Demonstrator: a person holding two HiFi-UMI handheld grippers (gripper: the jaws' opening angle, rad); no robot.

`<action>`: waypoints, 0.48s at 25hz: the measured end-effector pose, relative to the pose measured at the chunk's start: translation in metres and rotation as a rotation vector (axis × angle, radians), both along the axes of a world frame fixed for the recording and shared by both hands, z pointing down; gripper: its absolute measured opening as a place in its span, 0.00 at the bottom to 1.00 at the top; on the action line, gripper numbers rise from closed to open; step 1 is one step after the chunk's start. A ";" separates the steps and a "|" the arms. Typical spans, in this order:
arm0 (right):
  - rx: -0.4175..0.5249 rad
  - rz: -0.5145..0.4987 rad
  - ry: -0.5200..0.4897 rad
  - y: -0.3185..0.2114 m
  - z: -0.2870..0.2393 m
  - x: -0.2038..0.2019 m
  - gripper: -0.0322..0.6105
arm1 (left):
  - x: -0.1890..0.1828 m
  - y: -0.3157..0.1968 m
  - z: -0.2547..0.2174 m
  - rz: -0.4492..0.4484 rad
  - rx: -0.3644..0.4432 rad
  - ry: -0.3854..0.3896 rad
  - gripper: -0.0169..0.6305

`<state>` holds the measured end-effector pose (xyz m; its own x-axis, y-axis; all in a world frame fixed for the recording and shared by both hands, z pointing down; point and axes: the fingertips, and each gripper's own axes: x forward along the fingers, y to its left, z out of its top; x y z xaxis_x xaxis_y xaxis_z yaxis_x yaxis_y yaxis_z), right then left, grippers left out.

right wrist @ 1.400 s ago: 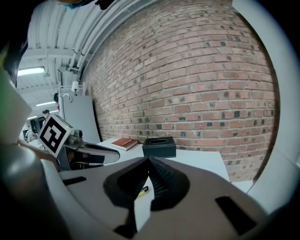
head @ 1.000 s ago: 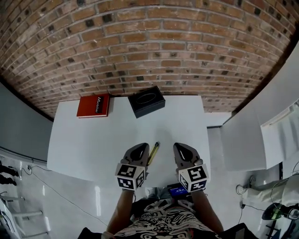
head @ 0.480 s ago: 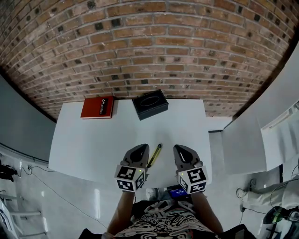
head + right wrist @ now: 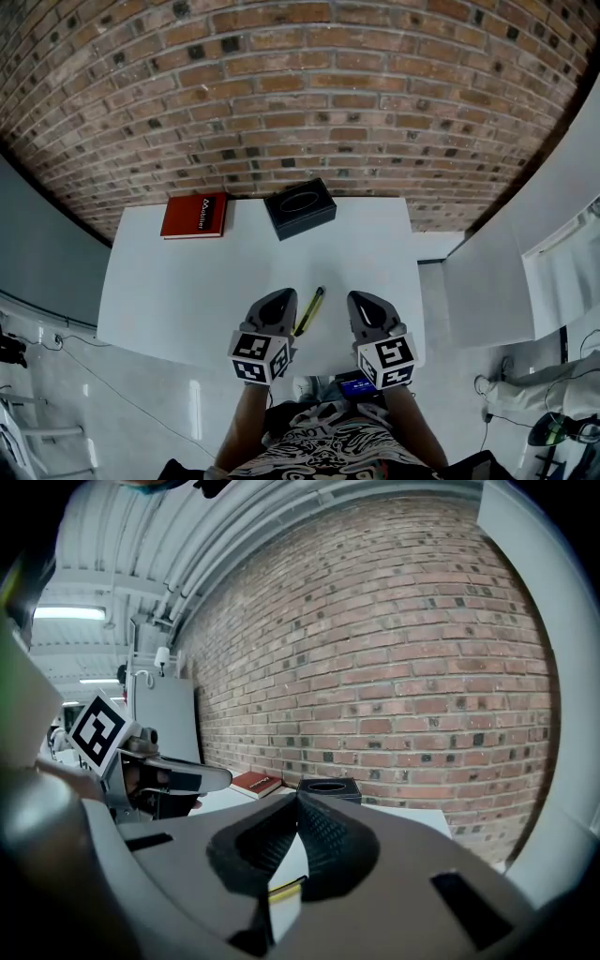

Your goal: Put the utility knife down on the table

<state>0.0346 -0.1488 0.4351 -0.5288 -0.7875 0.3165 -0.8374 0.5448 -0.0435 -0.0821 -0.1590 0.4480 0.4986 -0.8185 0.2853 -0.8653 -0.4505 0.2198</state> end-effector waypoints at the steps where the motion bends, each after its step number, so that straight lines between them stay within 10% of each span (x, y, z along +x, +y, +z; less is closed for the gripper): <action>1: -0.002 0.000 0.002 0.000 0.001 0.000 0.05 | 0.000 0.000 0.001 0.000 -0.001 0.001 0.05; 12: -0.004 -0.002 0.003 -0.002 0.002 -0.001 0.05 | -0.001 -0.002 0.009 0.007 -0.015 -0.008 0.05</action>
<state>0.0332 -0.1507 0.4373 -0.5294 -0.7851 0.3215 -0.8365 0.5463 -0.0432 -0.0829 -0.1612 0.4567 0.5017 -0.8108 0.3015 -0.8640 -0.4529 0.2199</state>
